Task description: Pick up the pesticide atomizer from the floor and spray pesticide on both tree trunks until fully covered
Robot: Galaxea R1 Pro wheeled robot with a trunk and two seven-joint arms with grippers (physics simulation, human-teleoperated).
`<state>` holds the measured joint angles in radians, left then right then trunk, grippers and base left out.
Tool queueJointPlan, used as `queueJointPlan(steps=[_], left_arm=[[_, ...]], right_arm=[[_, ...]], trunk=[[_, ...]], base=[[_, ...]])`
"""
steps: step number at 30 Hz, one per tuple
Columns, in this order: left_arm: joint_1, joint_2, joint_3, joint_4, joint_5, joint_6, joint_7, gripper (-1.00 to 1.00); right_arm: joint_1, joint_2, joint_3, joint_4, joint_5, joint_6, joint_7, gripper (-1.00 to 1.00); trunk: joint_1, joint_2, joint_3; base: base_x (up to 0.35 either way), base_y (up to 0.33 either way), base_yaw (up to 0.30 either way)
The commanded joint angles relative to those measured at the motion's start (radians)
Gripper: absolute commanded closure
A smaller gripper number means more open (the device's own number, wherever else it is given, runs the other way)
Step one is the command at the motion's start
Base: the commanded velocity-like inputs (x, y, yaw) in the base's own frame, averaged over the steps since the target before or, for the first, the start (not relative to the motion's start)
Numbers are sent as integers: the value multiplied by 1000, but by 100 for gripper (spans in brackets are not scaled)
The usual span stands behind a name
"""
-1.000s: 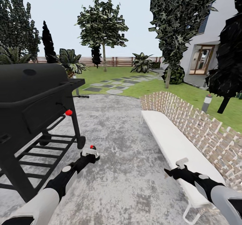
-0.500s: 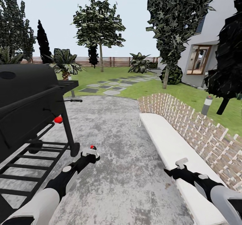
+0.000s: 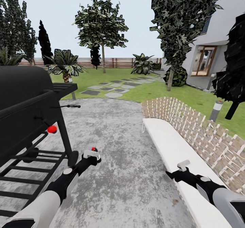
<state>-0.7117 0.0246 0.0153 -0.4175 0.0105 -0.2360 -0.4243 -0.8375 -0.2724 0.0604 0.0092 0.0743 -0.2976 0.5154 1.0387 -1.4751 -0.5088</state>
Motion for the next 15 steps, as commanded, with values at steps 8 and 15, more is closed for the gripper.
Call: queueJointPlan(steps=[8,15], left_arm=[[0,0,0,0,1,0,0,100],[0,0,2,-6,2,0,0,100]], right_arm=[[0,2,-1,0,1,0,0,-100],[0,1,-2,-4,-3,0,-3,-100]], trunk=[[0,0,0],[0,0,0]], base=[[344,0,12],[344,0,0]])
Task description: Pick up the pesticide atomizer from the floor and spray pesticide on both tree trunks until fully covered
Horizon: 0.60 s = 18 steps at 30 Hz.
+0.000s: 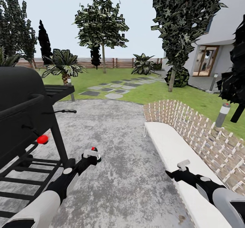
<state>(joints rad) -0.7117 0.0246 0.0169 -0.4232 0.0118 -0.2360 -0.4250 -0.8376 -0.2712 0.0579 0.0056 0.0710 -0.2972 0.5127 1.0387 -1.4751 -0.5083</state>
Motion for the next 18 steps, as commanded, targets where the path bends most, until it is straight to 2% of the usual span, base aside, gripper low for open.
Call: queueJointPlan(steps=[1,4,6,10,18], left_arm=[[0,0,1,3,1,0,1,100],[0,0,2,6,2,0,2,100],[0,2,5,6,3,0,2,100],[0,4,14,5,2,0,2,100],[0,5,28,2,2,0,2,100]], right_arm=[[0,-3,-2,0,-4,0,-18,-100],[0,-5,-2,-2,-7,-1,-52,-100],[0,-4,-2,-3,-8,-28,-74,-100],[0,-3,-1,-3,-7,-58,-83,-100],[0,-2,0,-2,-2,-66,-86,-100]], trunk=[[0,0,0],[0,0,0],[0,0,0],[0,0,0],[0,0,0]], base=[[344,0,0],[344,0,0],[344,0,0],[344,0,0],[344,0,0]])
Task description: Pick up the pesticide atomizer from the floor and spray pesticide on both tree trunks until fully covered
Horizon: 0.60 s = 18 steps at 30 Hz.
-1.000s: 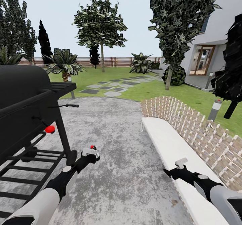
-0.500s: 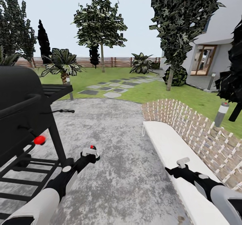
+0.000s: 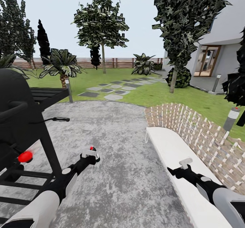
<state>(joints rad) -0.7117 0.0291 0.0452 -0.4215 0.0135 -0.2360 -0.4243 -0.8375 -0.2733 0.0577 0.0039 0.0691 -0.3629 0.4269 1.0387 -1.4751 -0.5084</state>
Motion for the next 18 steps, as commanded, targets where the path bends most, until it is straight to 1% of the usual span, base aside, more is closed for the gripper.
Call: queueJointPlan(steps=[1,18], left_arm=[[0,0,0,0,0,0,1,100],[0,-3,-1,2,1,1,2,100]], right_arm=[[0,0,0,0,1,0,0,-100],[0,2,1,3,1,-2,0,-100]], trunk=[[0,0,0],[0,0,0]], base=[[344,0,0],[344,0,0]])
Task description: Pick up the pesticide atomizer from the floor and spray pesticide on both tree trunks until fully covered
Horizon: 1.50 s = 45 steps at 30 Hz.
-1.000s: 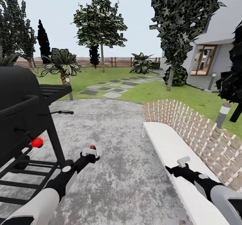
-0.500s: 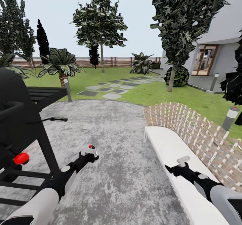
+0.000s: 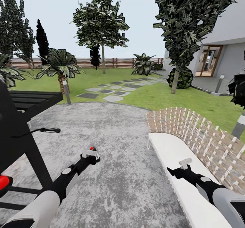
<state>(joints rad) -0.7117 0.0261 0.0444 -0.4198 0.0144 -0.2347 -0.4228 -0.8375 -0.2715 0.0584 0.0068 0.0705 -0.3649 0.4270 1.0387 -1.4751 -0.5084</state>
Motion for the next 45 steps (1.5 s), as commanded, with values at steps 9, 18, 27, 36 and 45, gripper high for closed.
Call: queueJointPlan(steps=[9,18,27,36,45], left_arm=[[0,-3,-4,4,-1,1,1,100],[0,-5,-3,5,-1,1,1,100],[0,-5,-3,6,-1,1,1,100],[0,-5,-3,6,-1,1,1,100],[0,-6,-4,6,-1,1,1,100]], right_arm=[[0,16,1,5,1,7,-129,-100],[0,16,0,4,0,7,17,-100],[0,16,0,4,0,7,29,-100],[0,17,1,4,1,5,29,-100],[0,19,1,4,2,4,29,-100]], trunk=[[0,0,0],[0,0,0],[0,0,0],[0,0,0],[0,0,0]], base=[[344,0,0],[344,0,0],[344,0,0],[344,49,0],[344,75,0]])
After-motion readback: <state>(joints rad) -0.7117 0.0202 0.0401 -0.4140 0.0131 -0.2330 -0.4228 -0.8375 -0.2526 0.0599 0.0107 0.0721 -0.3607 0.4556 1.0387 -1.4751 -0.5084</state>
